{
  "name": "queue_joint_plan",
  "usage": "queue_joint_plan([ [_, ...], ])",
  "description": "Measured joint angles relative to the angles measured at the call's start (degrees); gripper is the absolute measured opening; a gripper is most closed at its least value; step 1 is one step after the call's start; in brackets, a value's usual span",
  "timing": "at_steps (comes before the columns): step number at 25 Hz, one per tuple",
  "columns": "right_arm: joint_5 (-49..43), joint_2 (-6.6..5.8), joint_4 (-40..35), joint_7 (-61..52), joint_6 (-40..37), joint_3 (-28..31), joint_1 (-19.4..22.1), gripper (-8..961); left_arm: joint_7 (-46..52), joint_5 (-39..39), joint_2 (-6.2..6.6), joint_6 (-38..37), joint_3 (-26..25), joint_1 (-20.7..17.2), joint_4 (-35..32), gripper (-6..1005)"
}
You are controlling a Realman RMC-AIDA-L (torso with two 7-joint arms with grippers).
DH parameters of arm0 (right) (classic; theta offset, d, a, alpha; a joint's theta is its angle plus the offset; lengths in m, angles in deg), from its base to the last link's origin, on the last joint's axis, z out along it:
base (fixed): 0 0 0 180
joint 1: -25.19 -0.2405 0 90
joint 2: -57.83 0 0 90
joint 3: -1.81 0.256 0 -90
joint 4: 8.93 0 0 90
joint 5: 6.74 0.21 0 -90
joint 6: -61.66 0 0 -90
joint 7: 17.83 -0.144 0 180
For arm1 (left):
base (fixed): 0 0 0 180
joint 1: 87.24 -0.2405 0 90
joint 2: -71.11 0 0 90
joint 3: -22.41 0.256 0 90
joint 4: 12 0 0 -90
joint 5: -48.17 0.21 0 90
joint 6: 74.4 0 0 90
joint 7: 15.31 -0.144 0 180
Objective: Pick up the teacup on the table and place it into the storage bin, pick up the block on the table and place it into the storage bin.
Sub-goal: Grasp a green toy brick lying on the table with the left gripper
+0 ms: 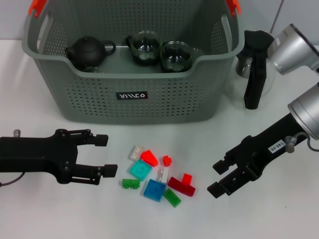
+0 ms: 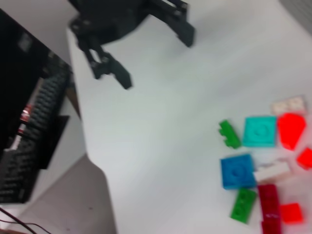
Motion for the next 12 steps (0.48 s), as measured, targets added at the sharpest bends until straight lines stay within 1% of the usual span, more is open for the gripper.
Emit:
queue_joint_plan([
  [4,-3.25,0.57,-0.07,-0.35,1.70,-0.01,-0.96,819,0.40,0.71,0.09,-0.04,-0.49,0.10,-0.26,875],
  [8,-5.15,1.47,0.02,-0.08,3.22,-0.43,-2.17,820,0.74,0.75,0.29,-0.05,-1.72,0.33,-0.28,876],
  [12,-5.23,2.23,-0.27,0.87,5.46,-3.03,-2.63,820,0.71,0.78,0.38,-0.05,-2.35,0.37,-0.22,876],
])
